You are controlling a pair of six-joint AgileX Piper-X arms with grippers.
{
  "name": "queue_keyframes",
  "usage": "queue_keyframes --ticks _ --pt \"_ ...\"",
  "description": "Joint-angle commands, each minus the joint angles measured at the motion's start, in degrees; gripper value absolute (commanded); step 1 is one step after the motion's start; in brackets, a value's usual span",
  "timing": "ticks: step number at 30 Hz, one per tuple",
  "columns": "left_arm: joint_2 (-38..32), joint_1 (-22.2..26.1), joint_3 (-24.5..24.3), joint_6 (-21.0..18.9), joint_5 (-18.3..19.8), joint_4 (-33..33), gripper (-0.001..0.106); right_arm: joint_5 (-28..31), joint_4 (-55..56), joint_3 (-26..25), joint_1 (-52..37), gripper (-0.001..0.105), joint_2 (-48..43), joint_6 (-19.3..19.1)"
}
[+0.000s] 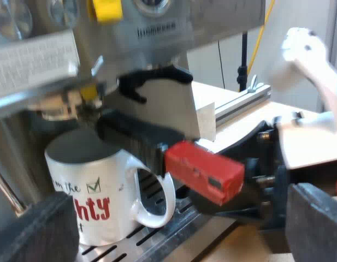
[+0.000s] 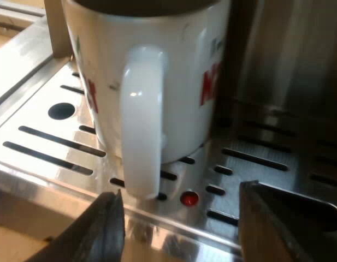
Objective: Place mug into machine
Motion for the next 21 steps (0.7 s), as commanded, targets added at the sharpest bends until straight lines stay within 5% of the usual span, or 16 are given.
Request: queue_keyframes --ticks 1,6,11,13,21 --pt "-0.16 -0.27 -2.85 0.71 0.34 2.66 0.078 1.41 2.37 1.42 2.02 0.049 -4.51 -0.67" --pt "-0.17 -0.27 -8.91 0.7 0.34 8.77 0.081 3.98 6.35 1.78 5.7 0.046 -12.24 -0.67" --pt "-0.3 -0.27 -14.99 1.16 0.34 15.88 0.085 6.0 7.74 1.78 8.42 0.021 -18.34 -3.57" --pt "-0.43 -0.27 -17.67 1.16 0.34 19.07 0.085 6.15 7.51 1.78 10.13 0.0 -22.22 -5.6" --pt "-1.56 -0.27 -22.89 1.16 0.34 25.51 0.085 10.59 7.52 0.33 13.2 0.0 -26.58 -6.15"
